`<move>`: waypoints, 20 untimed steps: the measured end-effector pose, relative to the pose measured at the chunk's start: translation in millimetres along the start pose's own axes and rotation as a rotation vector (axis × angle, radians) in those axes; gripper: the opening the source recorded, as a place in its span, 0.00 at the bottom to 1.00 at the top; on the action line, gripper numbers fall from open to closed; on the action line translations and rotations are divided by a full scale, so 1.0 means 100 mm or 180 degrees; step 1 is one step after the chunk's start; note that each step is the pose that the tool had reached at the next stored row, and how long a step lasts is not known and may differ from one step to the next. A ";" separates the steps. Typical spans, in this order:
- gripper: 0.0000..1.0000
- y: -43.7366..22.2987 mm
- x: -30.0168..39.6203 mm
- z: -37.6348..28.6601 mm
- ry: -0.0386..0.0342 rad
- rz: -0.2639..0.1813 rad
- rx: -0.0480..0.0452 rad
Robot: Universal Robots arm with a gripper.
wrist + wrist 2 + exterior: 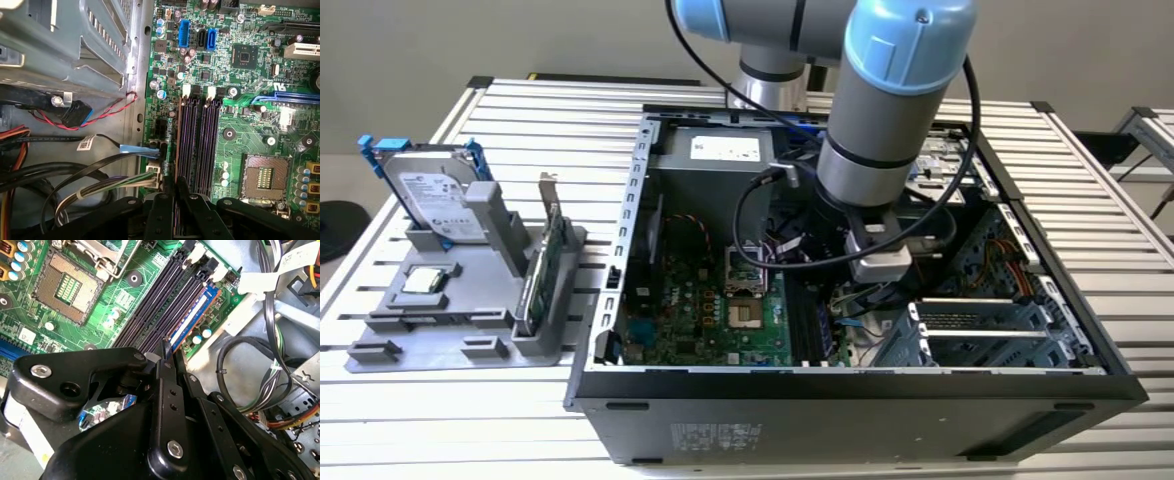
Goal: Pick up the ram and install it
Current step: 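Insert the ram into the slot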
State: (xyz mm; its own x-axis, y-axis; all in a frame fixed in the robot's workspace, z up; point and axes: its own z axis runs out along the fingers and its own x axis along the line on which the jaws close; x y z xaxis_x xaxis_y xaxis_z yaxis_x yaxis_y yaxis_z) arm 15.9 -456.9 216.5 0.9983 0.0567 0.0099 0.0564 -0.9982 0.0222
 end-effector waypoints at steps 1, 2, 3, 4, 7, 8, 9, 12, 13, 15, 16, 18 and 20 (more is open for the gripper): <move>0.00 0.000 0.000 -0.002 0.0000 0.0000 0.0001; 0.00 0.000 0.000 -0.002 0.0000 0.0000 0.0001; 0.00 0.000 0.000 -0.009 0.0000 0.0000 0.0000; 0.00 0.001 0.000 -0.019 0.0000 0.0000 -0.0001; 0.00 0.000 0.000 -0.034 0.0000 0.0000 0.0000; 0.00 0.000 -0.001 -0.034 0.0001 0.0000 0.0001; 0.00 0.000 -0.004 -0.035 0.0001 0.0000 0.0001; 0.00 0.001 -0.009 -0.039 0.0000 0.0000 0.0000; 0.00 0.000 -0.012 -0.041 0.0000 0.0000 -0.0001; 0.00 0.001 -0.012 -0.052 0.0000 0.0000 -0.0002; 0.00 0.000 -0.012 -0.054 0.0000 0.0000 -0.0001; 0.00 0.001 -0.012 -0.066 0.0000 0.0000 -0.0002; 0.00 0.001 -0.011 -0.067 0.0000 0.0000 -0.0002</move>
State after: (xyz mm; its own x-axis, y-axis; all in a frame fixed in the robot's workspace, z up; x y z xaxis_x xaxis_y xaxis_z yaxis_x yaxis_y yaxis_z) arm 14.7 -456.9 223.2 0.9983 0.0567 0.0100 0.0564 -0.9981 0.0226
